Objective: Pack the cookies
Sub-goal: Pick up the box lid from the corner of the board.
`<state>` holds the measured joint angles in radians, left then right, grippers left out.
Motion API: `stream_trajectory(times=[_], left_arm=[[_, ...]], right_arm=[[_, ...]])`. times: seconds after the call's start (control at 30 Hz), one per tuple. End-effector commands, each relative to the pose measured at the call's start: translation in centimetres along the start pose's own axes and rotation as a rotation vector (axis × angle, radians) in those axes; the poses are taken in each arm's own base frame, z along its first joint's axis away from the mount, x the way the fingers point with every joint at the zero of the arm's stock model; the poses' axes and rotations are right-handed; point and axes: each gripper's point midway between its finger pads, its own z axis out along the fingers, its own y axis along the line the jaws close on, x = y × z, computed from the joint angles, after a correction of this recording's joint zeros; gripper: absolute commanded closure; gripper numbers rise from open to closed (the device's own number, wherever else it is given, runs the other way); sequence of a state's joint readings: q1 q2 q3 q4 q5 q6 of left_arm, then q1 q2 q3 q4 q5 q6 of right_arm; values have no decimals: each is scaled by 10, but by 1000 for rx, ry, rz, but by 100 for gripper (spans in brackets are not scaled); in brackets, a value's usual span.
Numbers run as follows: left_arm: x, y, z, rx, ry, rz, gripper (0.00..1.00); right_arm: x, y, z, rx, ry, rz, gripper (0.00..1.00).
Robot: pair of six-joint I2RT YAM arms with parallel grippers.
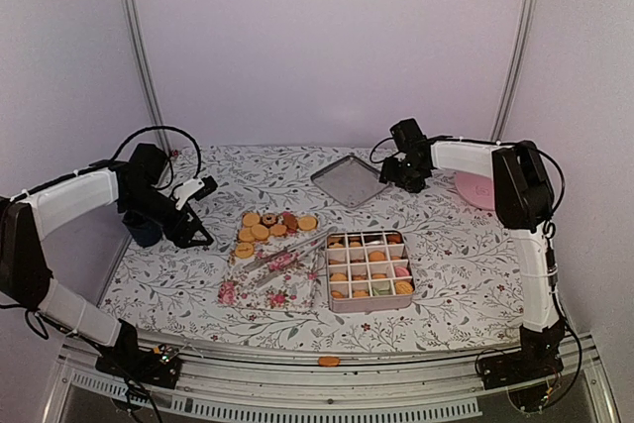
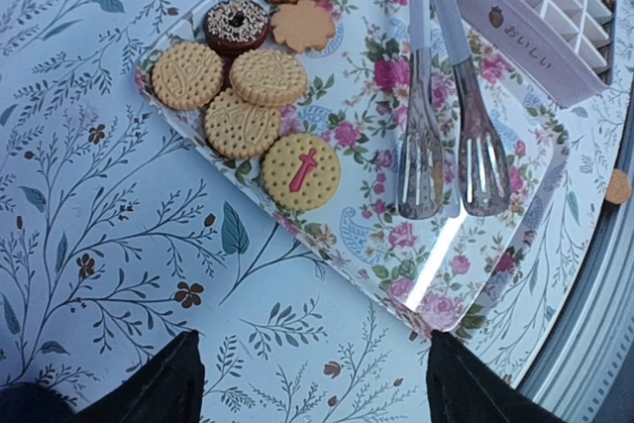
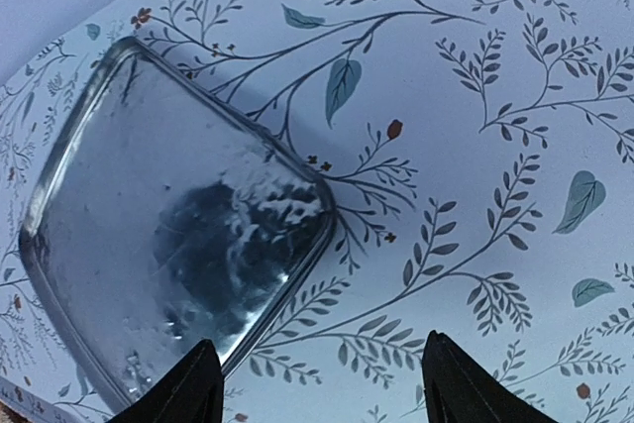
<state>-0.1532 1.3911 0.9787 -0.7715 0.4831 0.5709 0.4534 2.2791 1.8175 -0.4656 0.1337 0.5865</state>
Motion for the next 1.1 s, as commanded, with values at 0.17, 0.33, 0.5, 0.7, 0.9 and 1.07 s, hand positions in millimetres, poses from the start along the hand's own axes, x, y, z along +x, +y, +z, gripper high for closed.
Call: stream_trajectory(times=[0.17,0.33,0.5,0.7,0.9,1.07], left_arm=[[-1,1,-4,-19,-22,-2,23],[1,2,-5,-32,-21,9,23],[-2,2,-8,-41,-33,20,23],[-2,3,-8,-49,-40,26,23],[0,3,-7,-50,-41,27,24],[-4,2,-9,-48,-53,30,24]], right_arm=[[12,15,35,-13,84,-13,38],[18,19,47,-20,95,-5,39],[26,24,60,30,96,-59,46],[54,21,76,138,122,-196,51],[58,1,74,237,125,-260,70],[34,4,58,235,68,-252,82]])
